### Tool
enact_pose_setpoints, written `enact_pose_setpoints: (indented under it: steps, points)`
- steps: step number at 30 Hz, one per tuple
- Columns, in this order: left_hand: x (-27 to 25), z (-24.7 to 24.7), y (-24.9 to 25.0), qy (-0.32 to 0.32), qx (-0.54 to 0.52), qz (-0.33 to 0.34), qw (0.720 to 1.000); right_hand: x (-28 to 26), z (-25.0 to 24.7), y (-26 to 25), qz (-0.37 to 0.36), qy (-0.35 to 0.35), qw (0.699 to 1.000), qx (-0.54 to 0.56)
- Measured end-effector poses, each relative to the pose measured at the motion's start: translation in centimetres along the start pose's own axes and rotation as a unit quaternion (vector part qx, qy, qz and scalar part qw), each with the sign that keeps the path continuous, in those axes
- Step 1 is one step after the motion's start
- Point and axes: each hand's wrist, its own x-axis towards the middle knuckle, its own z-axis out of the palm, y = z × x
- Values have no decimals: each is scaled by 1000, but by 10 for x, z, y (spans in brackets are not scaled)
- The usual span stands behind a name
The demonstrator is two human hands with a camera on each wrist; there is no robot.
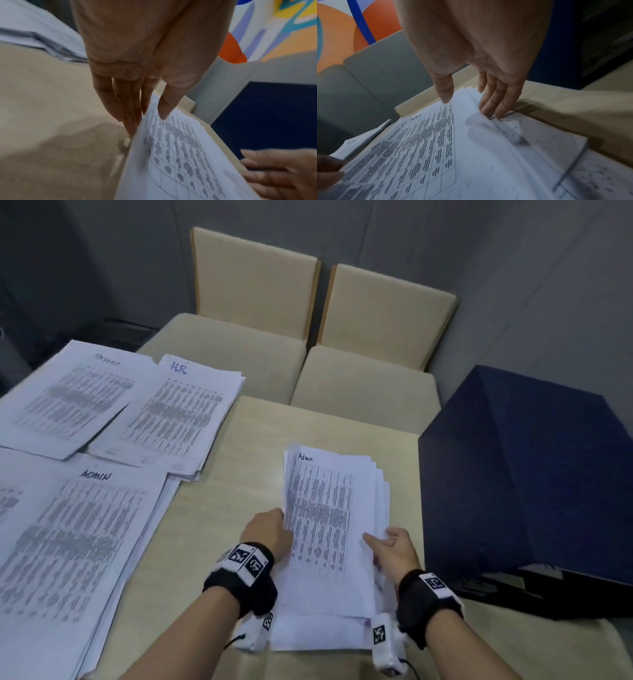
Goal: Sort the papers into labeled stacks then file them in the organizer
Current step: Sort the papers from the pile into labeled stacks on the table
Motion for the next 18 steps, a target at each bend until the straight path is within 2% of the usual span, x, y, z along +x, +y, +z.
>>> enact_pose_setpoints:
  steps: [3, 7, 10, 12, 15, 18]
  points:
    - [-4, -3, 8, 53, 13, 14, 998, 2, -1, -8, -40, 14, 998, -45]
    - [7, -9, 0, 88, -102, -20, 991, -7, -9, -15, -108, 29, 989, -97]
    - [18, -9, -9, 79, -129, -23, 988, -14, -17, -1, -102, -4, 985, -141]
    - [22, -8, -14, 63, -115, -19, 991, -16, -24, 8, -70, 10, 986, -150]
    - [24, -7, -20, 15, -102, -25, 994, -14, -27, 11, -25, 35, 998, -53]
    - [25, -8, -18, -25, -152, -18, 988, -4, -23, 5, -21, 45, 998, 25]
